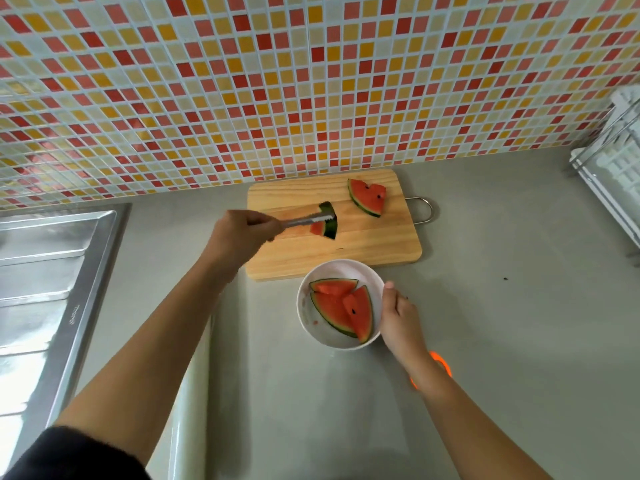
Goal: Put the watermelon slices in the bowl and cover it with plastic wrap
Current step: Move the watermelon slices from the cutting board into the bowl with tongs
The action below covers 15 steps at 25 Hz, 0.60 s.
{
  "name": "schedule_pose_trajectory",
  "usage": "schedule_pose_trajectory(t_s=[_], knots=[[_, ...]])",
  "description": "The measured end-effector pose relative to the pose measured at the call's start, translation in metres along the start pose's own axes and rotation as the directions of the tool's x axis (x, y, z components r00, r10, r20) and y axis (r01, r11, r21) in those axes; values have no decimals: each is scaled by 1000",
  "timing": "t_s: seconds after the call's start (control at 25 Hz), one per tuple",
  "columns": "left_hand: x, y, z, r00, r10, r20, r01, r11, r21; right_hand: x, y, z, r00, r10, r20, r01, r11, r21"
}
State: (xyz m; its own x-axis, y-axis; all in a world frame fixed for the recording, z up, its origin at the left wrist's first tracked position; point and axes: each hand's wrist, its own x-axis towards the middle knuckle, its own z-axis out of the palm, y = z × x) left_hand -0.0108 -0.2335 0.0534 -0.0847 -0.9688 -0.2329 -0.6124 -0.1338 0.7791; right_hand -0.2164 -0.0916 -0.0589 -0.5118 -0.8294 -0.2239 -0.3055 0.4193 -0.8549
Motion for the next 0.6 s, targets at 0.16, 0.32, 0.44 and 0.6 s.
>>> schedule_pose_trajectory(t_s=[0.16, 0.32, 0.44, 0.6], knots=[[-82, -20, 1, 997, 61, -42, -56, 992, 112, 2, -1, 0, 1000, -10, -5, 10, 1000, -4], [-127, -33, 19, 994, 100, -51, -84, 963, 256, 3, 1, 1, 1000, 6, 15, -6, 1000, -9], [-140, -35, 32, 981, 194, -25, -174, 922, 347, 2, -1, 0, 1000, -16, 16, 16, 1000, -4], [-152, -28, 45, 971, 239, 19, -220, 858, 463, 0, -4, -2, 1000, -28, 14, 27, 1000, 11]])
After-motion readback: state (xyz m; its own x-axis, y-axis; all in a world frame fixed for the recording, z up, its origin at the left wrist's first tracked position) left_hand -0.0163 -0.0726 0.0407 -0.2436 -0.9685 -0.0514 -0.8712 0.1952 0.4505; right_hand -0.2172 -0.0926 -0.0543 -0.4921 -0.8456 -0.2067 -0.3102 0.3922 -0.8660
